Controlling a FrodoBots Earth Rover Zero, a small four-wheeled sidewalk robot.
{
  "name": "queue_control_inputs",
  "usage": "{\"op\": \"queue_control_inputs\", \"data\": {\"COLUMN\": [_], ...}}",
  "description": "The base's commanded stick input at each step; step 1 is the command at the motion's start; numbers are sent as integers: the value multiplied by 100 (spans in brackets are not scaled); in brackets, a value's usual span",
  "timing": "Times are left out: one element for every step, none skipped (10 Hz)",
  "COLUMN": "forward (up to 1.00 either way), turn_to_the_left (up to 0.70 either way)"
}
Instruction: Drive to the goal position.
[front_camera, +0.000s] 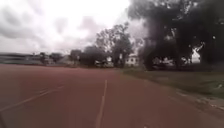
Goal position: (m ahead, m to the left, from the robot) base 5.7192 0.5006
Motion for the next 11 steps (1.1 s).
{"op": "queue_control_inputs", "data": {"forward": [70,70,70,70,70,70,70,70,70,70,70], "turn_to_the_left": [0,0,0,0,0,0,0,0,0,0,0]}}
